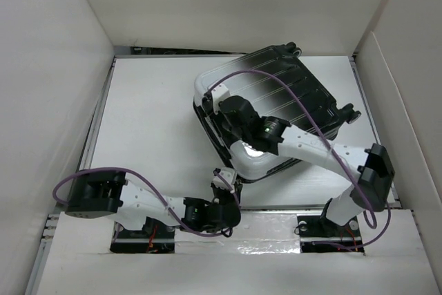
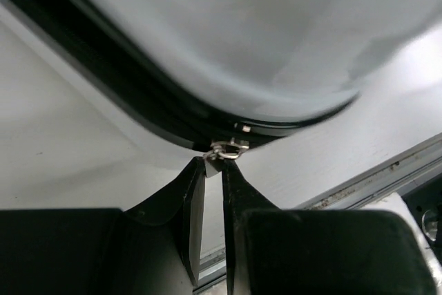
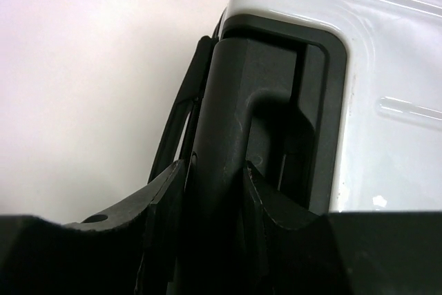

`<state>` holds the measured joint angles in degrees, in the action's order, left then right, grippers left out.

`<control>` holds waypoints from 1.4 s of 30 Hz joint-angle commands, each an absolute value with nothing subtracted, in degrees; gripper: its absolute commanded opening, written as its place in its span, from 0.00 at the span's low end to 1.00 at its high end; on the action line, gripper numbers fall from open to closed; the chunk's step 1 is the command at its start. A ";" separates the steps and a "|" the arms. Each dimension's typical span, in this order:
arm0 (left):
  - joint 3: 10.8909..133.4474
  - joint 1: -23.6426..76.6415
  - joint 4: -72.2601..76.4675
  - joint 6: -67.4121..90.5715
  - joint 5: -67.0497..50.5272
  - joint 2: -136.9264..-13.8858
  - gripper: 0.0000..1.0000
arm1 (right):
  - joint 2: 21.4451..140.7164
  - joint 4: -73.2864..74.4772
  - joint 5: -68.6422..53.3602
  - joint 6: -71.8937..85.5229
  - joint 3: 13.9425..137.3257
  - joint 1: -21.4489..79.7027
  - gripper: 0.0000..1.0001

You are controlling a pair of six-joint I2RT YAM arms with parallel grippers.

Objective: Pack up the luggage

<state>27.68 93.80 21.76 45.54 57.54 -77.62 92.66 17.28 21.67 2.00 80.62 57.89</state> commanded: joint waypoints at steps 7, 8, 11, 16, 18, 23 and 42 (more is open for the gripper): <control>24.88 91.50 11.43 46.85 67.68 -68.74 0.00 | 77.61 24.34 11.16 -4.05 67.51 52.65 0.00; 24.70 91.49 10.73 47.37 67.68 -68.12 0.00 | 76.91 24.17 11.08 -3.61 66.46 52.65 0.00; 23.82 89.22 9.67 47.64 67.50 -65.92 0.00 | 73.13 22.24 10.29 -2.29 63.03 52.65 0.00; 20.58 80.43 20.86 40.45 60.85 -61.01 0.00 | 67.51 22.76 10.02 -1.85 58.10 52.65 0.00; 17.76 77.70 25.82 36.23 58.37 -59.07 0.00 | 66.27 22.59 10.72 -1.23 56.61 52.65 0.00; 17.14 72.33 31.53 32.28 51.69 -60.11 0.00 | 63.28 19.96 9.85 -0.79 52.39 52.65 0.00; 14.32 78.31 57.04 24.53 30.42 -72.87 0.65 | 64.60 18.46 10.37 -0.97 52.64 51.59 0.00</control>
